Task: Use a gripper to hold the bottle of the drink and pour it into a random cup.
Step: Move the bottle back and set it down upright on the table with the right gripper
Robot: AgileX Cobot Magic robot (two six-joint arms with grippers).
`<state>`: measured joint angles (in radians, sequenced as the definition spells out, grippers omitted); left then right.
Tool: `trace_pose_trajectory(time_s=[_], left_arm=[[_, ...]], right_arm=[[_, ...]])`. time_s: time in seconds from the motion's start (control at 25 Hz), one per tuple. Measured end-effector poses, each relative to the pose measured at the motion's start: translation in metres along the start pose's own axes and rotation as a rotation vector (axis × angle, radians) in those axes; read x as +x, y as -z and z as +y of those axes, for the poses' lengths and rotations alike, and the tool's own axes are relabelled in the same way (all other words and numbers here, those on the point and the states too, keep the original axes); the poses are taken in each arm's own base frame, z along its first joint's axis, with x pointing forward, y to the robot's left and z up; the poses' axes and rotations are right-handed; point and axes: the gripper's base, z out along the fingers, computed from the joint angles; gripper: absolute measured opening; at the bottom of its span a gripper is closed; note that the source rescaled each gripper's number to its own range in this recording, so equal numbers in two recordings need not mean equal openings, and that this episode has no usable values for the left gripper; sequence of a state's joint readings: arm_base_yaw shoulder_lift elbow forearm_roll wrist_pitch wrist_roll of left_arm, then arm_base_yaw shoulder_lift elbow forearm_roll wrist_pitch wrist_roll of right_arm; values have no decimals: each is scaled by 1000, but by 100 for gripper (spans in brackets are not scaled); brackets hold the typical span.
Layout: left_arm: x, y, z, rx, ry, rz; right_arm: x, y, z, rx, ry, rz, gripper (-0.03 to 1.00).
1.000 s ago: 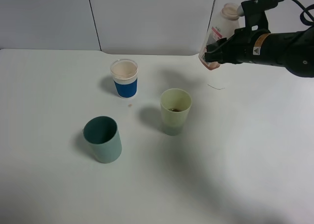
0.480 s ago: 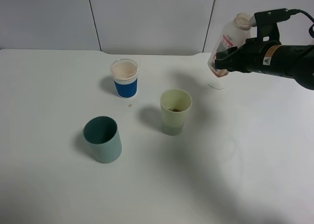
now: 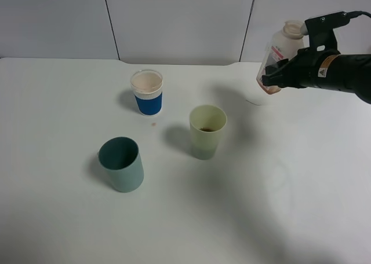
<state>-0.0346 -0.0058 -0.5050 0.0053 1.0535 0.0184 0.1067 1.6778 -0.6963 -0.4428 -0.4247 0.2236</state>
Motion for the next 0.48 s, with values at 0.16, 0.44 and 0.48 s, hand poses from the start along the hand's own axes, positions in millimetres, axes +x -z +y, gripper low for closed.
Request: trace_pose_trajectory(time_s=[0.16, 0.44, 0.48], left_arm=[[0, 0, 0, 0, 0, 0], [0, 0, 0, 0, 0, 0], [0, 0, 0, 0, 0, 0]], right_arm=[[5, 1, -6, 7, 23, 44, 0], [17, -5, -10, -31, 80, 89, 0], [21, -7, -10, -34, 77, 101, 0]])
